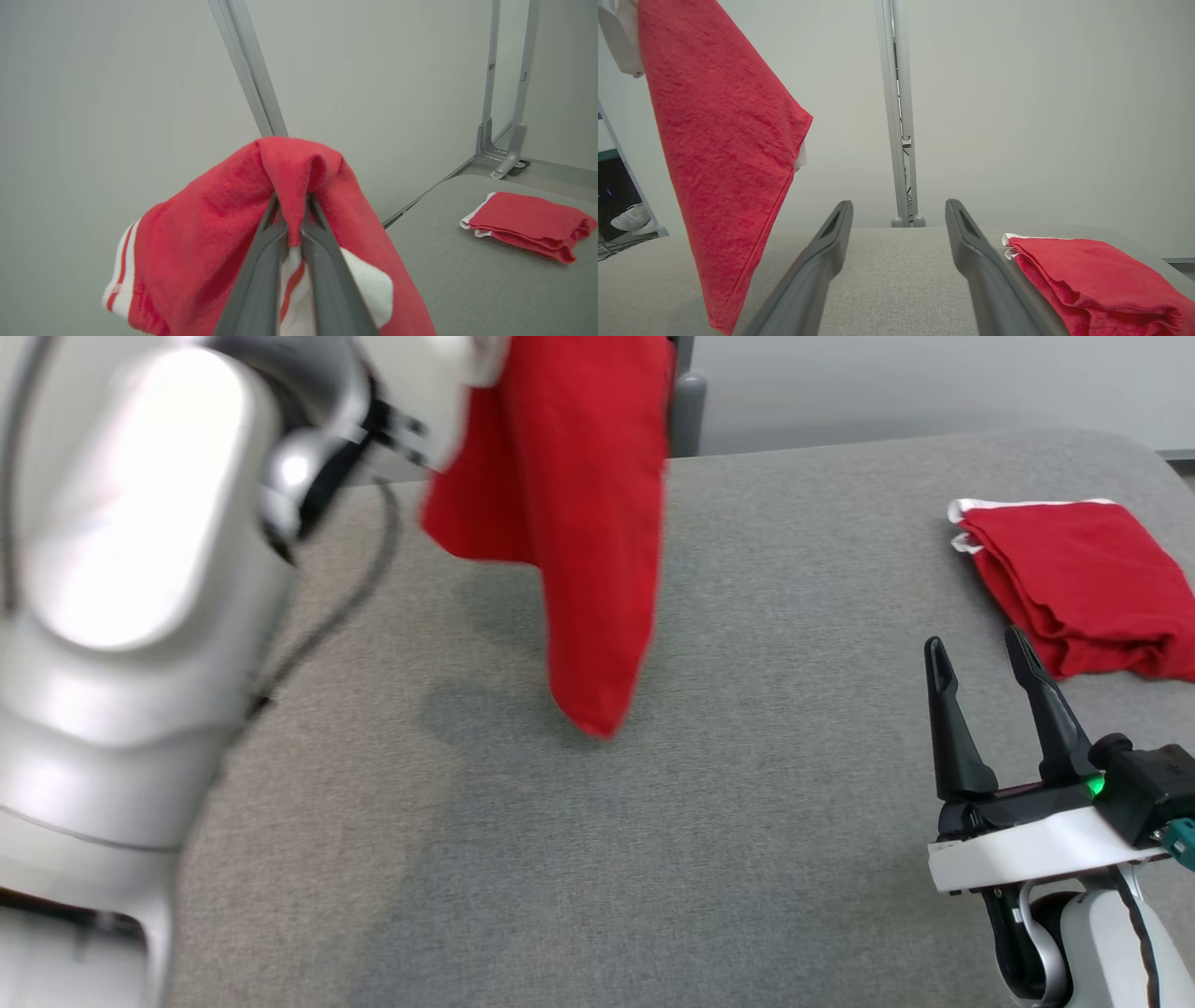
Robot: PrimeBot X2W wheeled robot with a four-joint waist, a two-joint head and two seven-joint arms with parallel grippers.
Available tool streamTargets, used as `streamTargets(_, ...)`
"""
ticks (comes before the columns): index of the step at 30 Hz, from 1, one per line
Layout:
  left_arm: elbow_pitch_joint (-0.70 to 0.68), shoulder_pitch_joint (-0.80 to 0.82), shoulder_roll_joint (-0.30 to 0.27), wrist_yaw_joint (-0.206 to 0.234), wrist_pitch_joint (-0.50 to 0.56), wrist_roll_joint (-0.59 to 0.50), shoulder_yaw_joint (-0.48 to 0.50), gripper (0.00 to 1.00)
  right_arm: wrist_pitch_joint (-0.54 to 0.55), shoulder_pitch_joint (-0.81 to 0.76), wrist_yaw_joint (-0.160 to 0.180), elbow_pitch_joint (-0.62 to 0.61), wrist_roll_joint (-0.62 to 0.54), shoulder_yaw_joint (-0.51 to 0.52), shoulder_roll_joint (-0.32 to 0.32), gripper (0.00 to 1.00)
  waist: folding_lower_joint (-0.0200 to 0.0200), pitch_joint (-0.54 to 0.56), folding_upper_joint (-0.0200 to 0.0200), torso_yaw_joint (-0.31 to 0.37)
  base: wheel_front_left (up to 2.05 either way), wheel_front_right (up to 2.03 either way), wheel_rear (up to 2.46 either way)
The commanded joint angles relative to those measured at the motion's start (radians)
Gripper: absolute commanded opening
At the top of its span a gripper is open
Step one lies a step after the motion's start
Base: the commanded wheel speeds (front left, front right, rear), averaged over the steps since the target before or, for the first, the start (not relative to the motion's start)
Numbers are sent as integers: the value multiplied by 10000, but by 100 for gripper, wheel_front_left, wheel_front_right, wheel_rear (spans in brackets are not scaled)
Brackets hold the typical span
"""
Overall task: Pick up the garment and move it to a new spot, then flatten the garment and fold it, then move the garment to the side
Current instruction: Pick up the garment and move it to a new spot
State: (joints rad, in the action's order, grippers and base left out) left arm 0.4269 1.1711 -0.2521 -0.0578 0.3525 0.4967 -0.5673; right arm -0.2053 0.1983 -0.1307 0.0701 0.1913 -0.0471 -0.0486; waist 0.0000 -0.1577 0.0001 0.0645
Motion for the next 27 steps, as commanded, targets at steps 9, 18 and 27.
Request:
streamTargets(9, -363, -2426, 1413, 1156, -822, 822, -69, 0, -343, 237, -1, 499, 311, -107, -43, 100, 0, -619, -1, 558, 0, 0, 0)
streamTargets(18, 2180, -2943, 1002, 1462, -3088, 347, 217, 0, -486, 772, -1, 855, 383, -456, -45, 100, 0, -1464, -1, 1122, 0, 0, 0)
streamTargets(27, 4508, -2293, 880, 1656, -4460, 207, 488, 34, -545, 1014, -1, 1048, 347, -616, -45, 100, 0, -1896, -1, 1545, 0, 0, 0)
